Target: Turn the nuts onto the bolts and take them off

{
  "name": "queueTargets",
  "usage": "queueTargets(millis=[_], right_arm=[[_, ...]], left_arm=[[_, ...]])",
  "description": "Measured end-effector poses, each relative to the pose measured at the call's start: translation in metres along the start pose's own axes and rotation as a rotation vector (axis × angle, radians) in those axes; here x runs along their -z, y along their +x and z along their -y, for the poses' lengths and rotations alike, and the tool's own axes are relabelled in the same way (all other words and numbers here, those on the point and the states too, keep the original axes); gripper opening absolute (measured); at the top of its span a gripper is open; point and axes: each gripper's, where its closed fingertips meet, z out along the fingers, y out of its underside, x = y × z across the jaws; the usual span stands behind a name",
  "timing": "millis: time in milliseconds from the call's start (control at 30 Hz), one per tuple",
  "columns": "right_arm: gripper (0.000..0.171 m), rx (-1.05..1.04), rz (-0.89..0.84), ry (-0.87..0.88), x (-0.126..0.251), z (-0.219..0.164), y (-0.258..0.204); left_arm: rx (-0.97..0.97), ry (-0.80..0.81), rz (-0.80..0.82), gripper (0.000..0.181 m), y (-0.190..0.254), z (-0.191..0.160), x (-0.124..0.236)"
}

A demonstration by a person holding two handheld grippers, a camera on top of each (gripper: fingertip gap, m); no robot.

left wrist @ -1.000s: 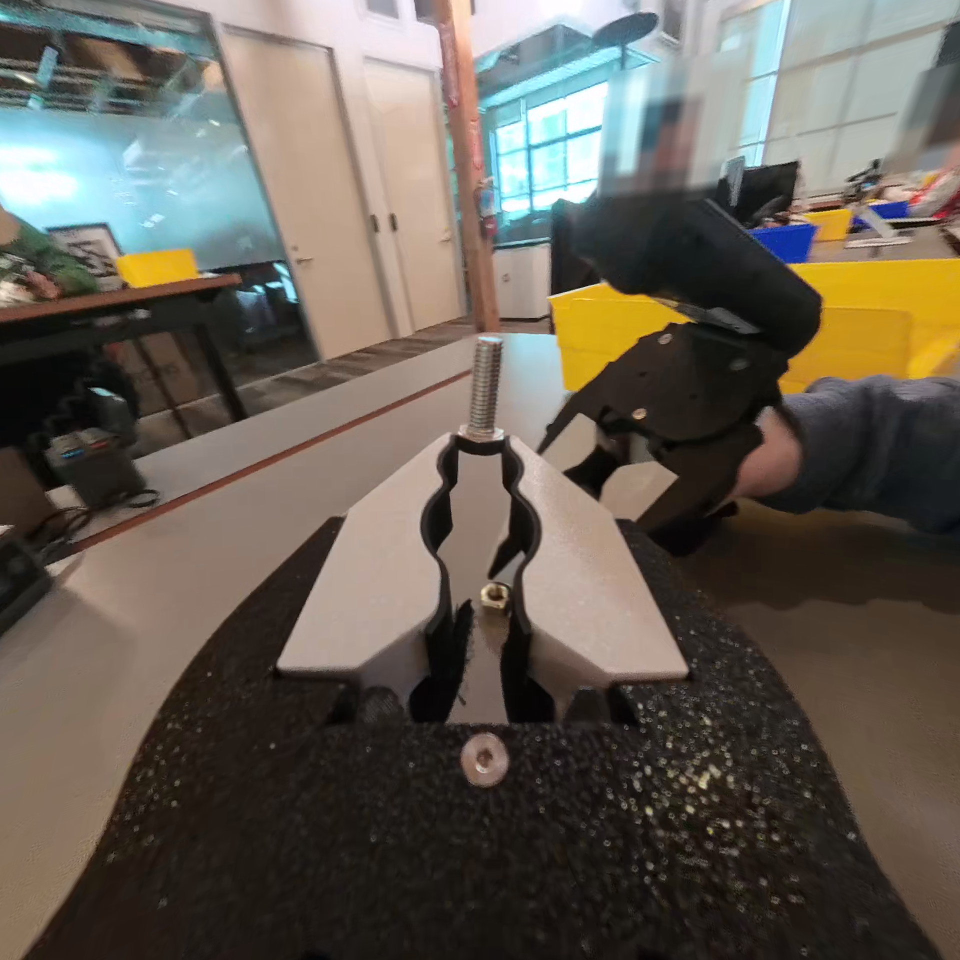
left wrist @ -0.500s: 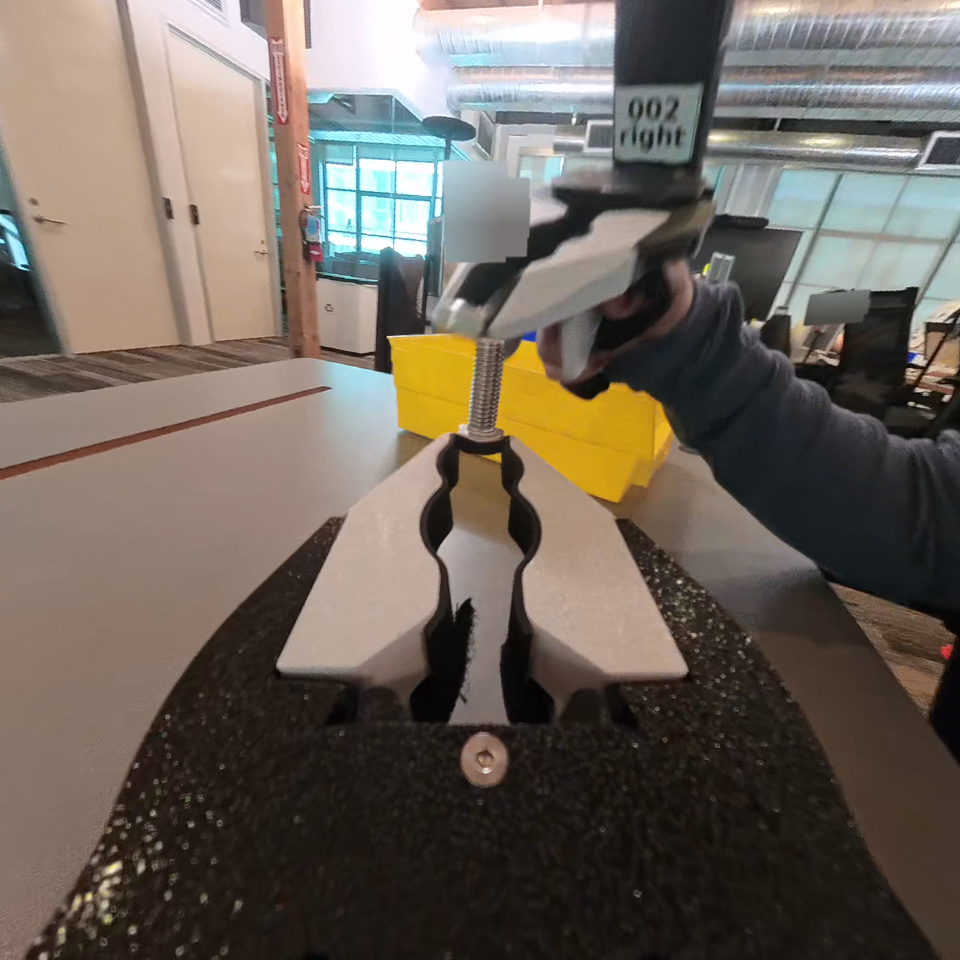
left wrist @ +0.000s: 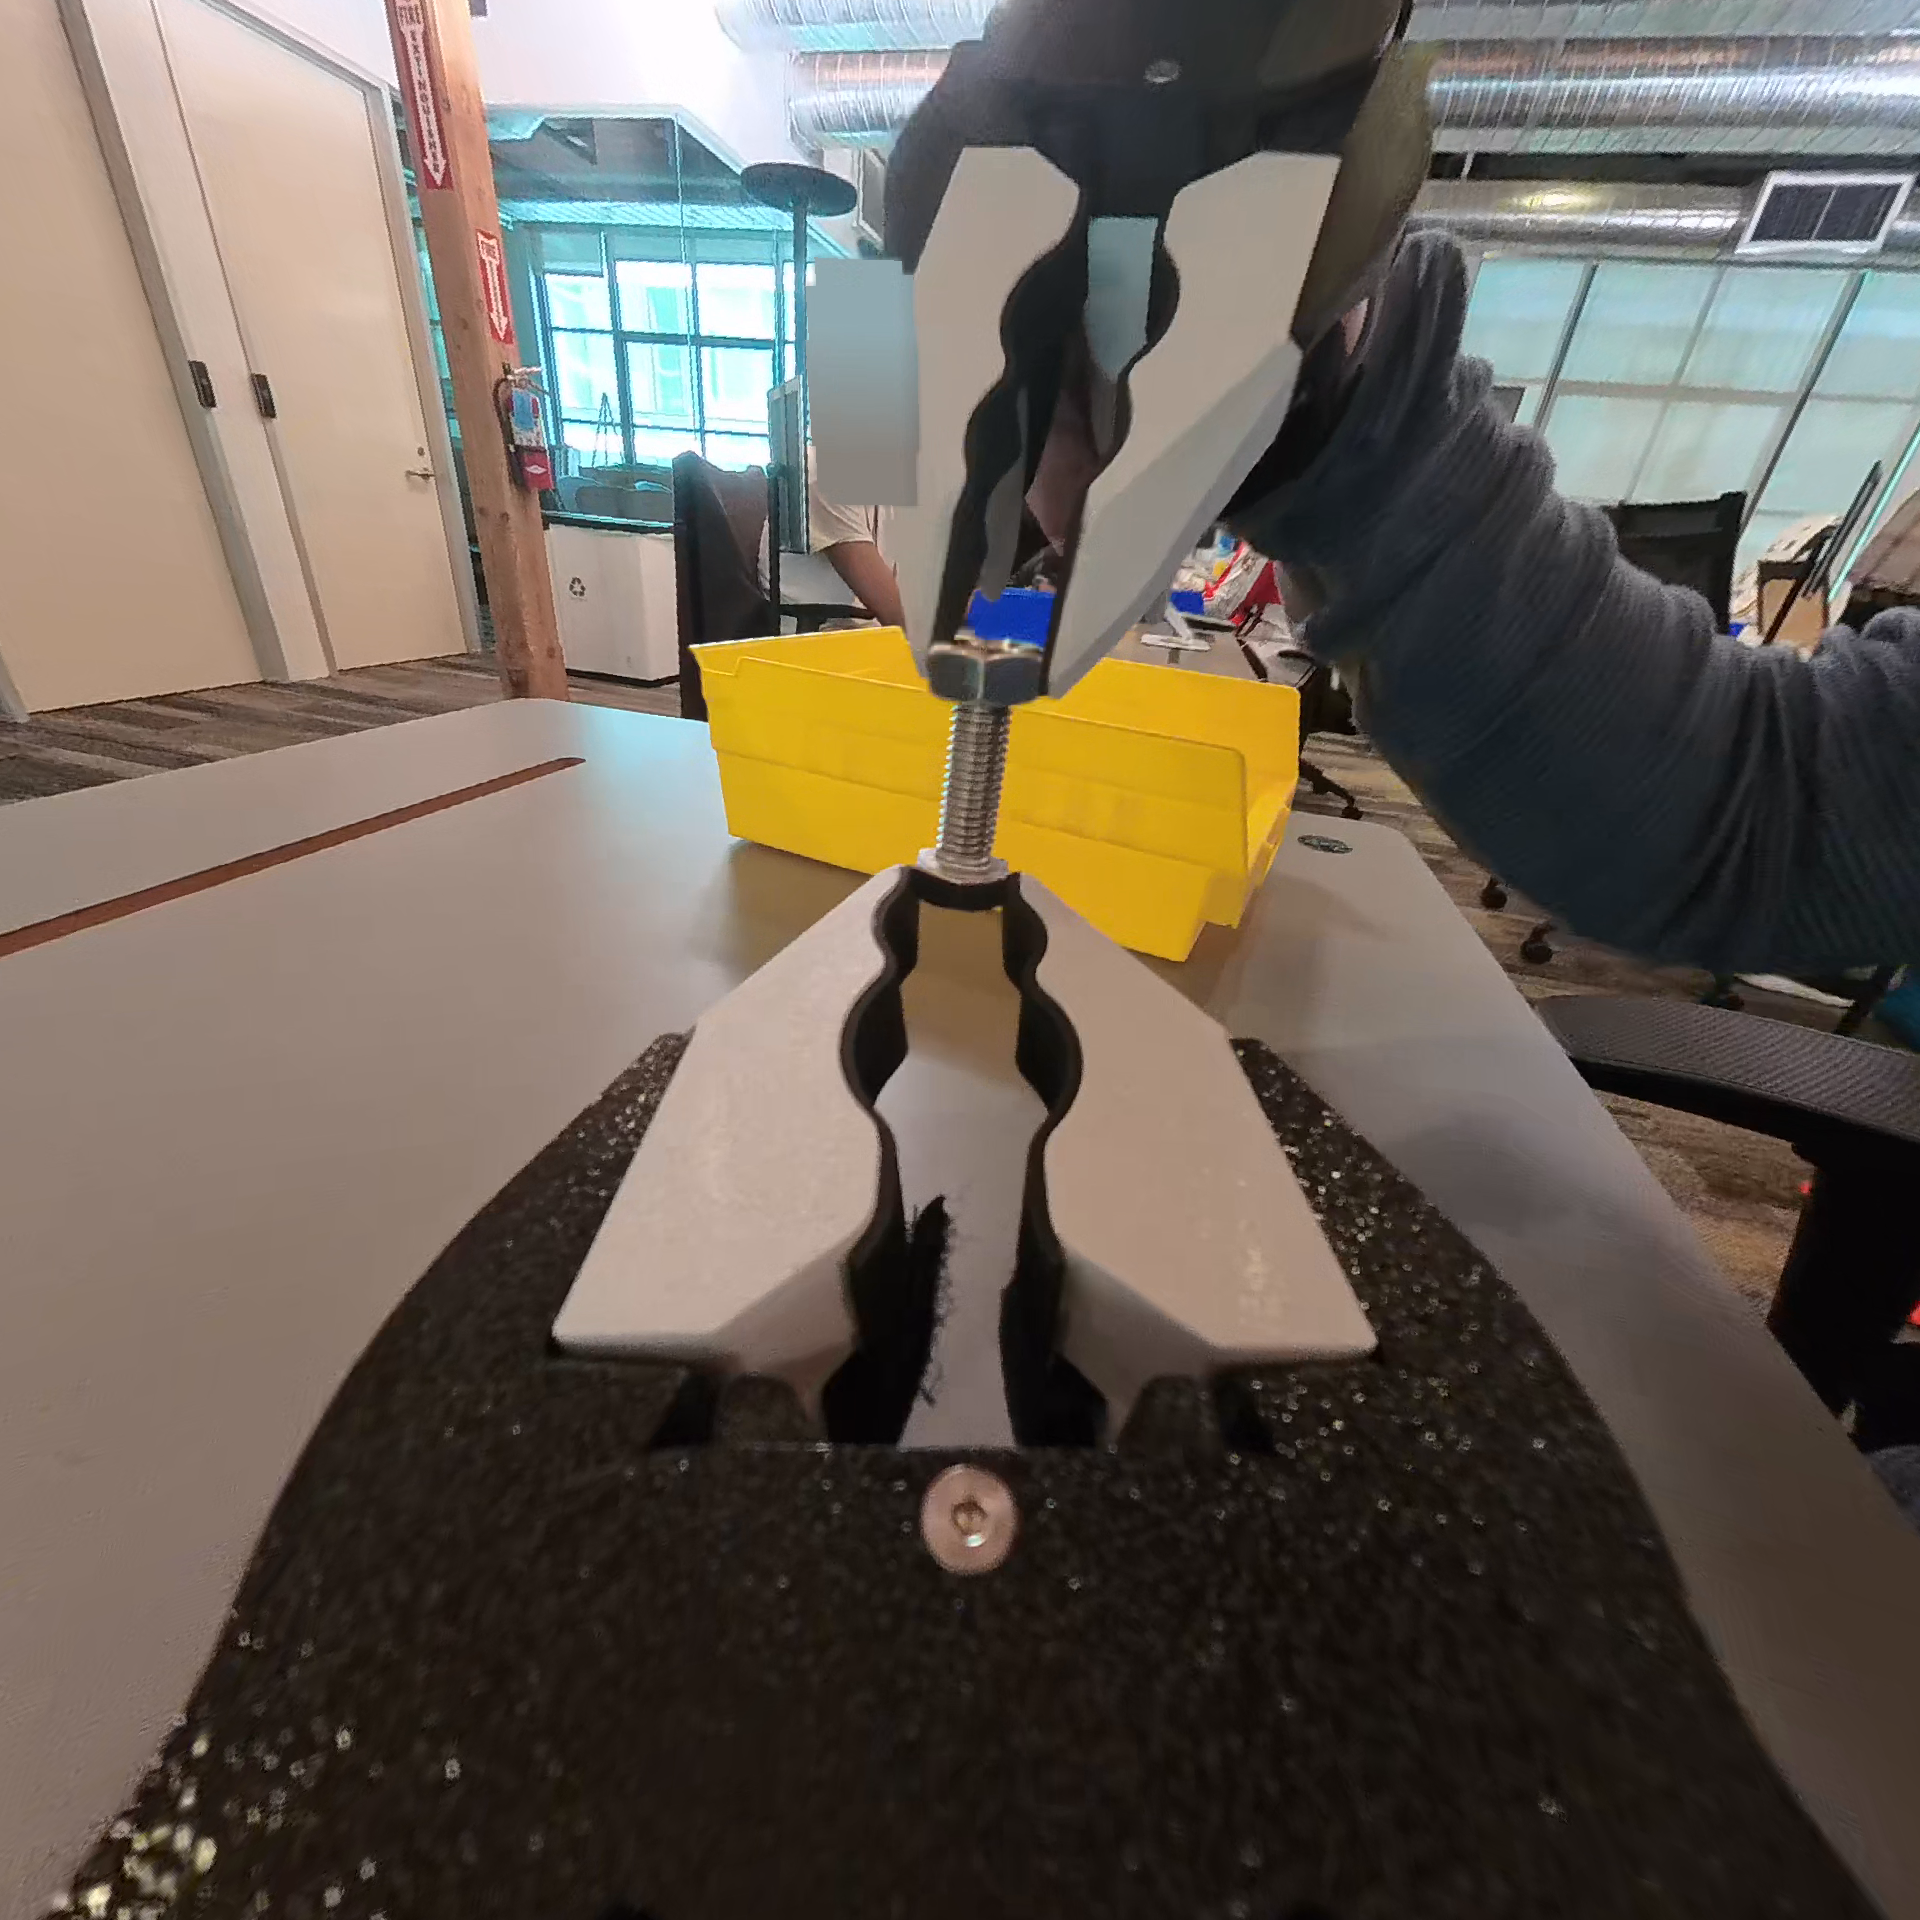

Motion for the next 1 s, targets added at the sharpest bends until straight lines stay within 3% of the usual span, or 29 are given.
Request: queueTargets(millis=[233,600,833,867,1000], right_arm=[[0.016,-0.009,0.004,0.036,0.001,-0.001,-0.002],[0.016,-0.055,-0.061,-0.127,0.0,-0.013,0.002],[0.016,-0.074,-0.062,-0.125,-0.001,-0.011,0.002],[0.018,-0.077,-0.064,-0.112,-0.001,-0.01,0.002],[0.052,-0.098,-0.109,0.037,0.0,0.0,0.005]], left_arm=[[0.018,0.008,-0.016,0.014,0.001,0.0,-0.001],[-0.044,-0.074,0.055,0.014,-0.004,-0.011,-0.005],[-0.043,-0.07,0.058,0.014,-0.005,-0.01,-0.004],[-0.037,-0.064,0.054,0.014,-0.005,-0.01,-0.004],[-0.004,-0.018,0.04,0.014,-0.006,-0.003,0.0]])
